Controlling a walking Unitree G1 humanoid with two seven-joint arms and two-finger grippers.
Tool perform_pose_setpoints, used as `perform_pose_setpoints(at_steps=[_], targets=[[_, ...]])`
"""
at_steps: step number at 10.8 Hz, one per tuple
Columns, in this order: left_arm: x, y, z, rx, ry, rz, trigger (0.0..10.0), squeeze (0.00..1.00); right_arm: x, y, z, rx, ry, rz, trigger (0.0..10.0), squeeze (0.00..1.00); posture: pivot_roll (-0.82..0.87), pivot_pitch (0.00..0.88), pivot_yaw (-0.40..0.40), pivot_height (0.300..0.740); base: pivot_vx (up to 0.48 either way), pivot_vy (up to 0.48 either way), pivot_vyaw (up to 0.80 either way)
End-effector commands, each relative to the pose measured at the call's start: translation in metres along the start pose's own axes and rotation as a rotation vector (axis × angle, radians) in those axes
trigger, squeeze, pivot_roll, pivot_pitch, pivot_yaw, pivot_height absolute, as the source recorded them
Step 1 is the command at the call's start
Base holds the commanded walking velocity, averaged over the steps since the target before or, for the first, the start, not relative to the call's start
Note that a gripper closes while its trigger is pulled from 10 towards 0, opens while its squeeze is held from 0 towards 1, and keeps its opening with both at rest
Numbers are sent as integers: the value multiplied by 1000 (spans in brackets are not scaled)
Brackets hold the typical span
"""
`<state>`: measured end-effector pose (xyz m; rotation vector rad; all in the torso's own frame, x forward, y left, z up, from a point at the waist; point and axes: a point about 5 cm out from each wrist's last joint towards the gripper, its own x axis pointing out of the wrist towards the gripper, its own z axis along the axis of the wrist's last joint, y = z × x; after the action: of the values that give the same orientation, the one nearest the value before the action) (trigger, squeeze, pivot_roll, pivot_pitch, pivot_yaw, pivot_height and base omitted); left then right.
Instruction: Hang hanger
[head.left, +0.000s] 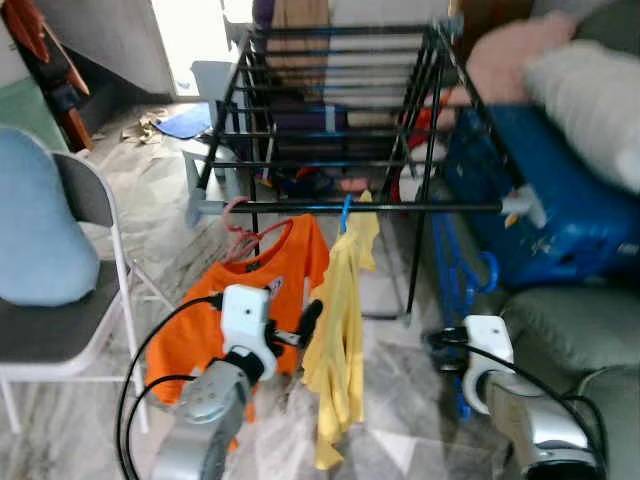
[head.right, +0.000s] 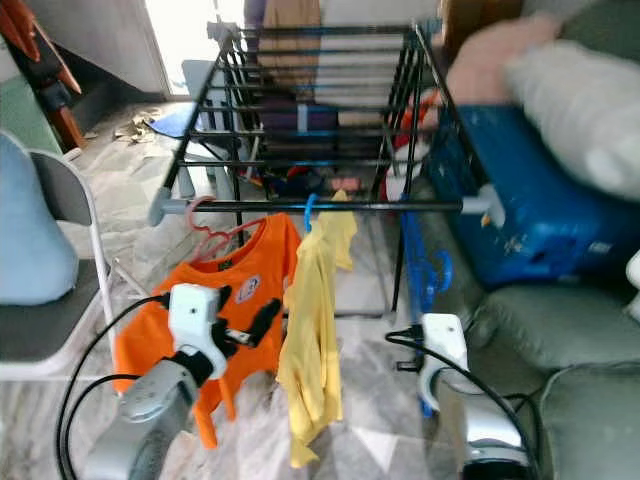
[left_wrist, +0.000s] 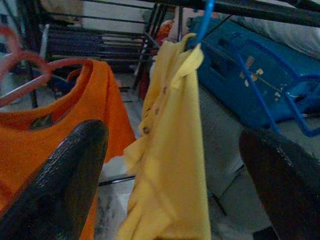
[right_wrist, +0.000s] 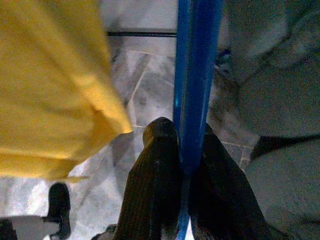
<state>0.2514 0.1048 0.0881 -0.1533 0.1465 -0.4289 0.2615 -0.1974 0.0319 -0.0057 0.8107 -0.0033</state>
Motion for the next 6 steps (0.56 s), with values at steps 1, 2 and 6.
perform_pose_setpoints(at_steps=[1, 2, 6], targets=[[-2, 3, 3, 3, -18, 6, 10000, 0, 0, 3, 8, -5, -29, 5, 10000, 0, -129, 14, -7, 740, 0, 0, 0], [-2, 3, 3, -5, -13, -3, 10000, 0, 0, 1, 9, 1, -36, -10, 10000, 0, -130, 13, -6, 740, 0, 0, 0], [-2, 2, 3, -15, -13, -17, 10000, 0, 1, 2, 9, 8, -25, -11, 10000, 0, -126, 14, -8, 740, 204, 0, -320]])
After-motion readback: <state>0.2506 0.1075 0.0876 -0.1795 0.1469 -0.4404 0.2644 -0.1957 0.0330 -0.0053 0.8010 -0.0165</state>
